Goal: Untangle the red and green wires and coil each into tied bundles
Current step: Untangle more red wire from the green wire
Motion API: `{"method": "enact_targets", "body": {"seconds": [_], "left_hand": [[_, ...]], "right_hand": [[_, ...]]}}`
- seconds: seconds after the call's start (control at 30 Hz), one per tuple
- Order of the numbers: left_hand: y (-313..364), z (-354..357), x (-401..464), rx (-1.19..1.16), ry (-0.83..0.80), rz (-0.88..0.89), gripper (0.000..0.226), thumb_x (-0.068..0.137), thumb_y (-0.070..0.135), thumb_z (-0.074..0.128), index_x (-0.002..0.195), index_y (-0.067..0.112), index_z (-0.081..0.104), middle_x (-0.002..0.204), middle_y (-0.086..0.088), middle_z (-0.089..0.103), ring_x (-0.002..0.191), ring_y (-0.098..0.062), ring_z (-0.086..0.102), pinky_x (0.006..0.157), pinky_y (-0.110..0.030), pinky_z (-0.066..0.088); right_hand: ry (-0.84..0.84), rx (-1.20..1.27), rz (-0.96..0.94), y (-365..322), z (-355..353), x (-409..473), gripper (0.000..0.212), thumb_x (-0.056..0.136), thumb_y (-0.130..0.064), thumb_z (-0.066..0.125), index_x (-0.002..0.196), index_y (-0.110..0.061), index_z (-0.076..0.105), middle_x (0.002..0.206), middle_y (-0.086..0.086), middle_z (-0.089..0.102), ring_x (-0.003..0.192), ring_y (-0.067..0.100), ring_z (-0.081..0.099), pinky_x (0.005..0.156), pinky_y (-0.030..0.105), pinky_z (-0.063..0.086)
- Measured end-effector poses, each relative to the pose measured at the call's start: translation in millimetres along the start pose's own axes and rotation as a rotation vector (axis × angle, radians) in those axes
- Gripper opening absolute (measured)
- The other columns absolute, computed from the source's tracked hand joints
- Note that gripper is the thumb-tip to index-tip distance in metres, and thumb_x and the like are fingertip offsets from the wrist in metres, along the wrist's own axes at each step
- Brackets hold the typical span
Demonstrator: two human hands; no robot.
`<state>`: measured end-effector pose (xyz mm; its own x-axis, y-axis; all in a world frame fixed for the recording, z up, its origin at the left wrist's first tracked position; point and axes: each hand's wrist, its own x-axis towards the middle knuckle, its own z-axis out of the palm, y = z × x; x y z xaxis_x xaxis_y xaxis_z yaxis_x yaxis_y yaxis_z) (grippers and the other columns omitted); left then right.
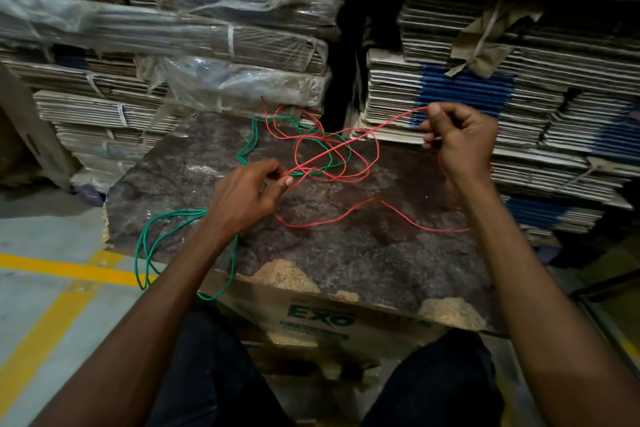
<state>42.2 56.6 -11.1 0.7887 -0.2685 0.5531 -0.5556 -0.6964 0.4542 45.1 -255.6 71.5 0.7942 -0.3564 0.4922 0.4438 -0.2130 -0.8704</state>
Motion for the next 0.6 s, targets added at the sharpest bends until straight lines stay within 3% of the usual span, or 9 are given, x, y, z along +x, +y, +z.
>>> {"method": "enact_targets", "body": {"seconds": [0.1, 0.2, 0.43, 0.53, 0.6], "left_hand": [[-7, 1, -5, 0.036, 0.004, -0.001, 0.028, 0.088, 0.049, 0.048, 0.09, 0.024, 0.059, 0.087, 0.007, 0.069, 0.083, -0.022, 0.067, 0.063, -0.033, 0.046], [-6, 1, -6, 0.058, 0.053, -0.005, 0.028, 0.089, 0.048, 0.045, 0.092, 0.023, 0.056, 0.089, 0.004, 0.068, 0.085, -0.025, 0.067, 0.063, -0.036, 0.049], [14, -5, 7, -0.131, 0.154, -0.027, 0.02, 0.092, 0.046, 0.054, 0.099, 0.027, 0.056, 0.08, 0.008, 0.066, 0.075, -0.021, 0.067, 0.063, -0.04, 0.054], [21, -5, 8, -0.095, 0.137, 0.011, 0.016, 0.091, 0.044, 0.056, 0.094, 0.028, 0.056, 0.075, 0.014, 0.061, 0.071, -0.017, 0.066, 0.058, -0.037, 0.051], [19, -3, 7, -0.071, 0.105, 0.011, 0.02, 0.09, 0.048, 0.055, 0.095, 0.029, 0.058, 0.076, 0.013, 0.064, 0.073, -0.016, 0.068, 0.058, -0.037, 0.052]], "right_hand": [[0.058, 0.022, 0.034, 5, -6, 4, 0.01, 0.093, -0.017, 0.064, 0.083, -0.017, 0.069, 0.06, -0.006, 0.065, 0.046, 0.005, 0.05, 0.044, 0.022, 0.045], [-0.001, -0.021, 0.065, 12, -5, 3, 0.011, 0.093, -0.017, 0.064, 0.084, -0.017, 0.068, 0.06, -0.007, 0.066, 0.046, 0.004, 0.051, 0.045, 0.019, 0.046], [-0.338, -0.122, 0.283, 35, 9, -15, 0.01, 0.094, -0.015, 0.061, 0.092, -0.009, 0.069, 0.07, 0.0, 0.071, 0.054, 0.006, 0.062, 0.054, 0.019, 0.048], [-0.497, -0.219, 0.3, 44, 18, -22, 0.011, 0.095, -0.016, 0.06, 0.09, -0.017, 0.07, 0.079, 0.004, 0.072, 0.064, 0.01, 0.064, 0.058, 0.02, 0.047], [-0.513, -0.23, 0.306, 47, 21, -22, 0.014, 0.096, -0.02, 0.058, 0.091, -0.016, 0.07, 0.084, 0.007, 0.072, 0.07, 0.015, 0.062, 0.059, 0.022, 0.045]]}}
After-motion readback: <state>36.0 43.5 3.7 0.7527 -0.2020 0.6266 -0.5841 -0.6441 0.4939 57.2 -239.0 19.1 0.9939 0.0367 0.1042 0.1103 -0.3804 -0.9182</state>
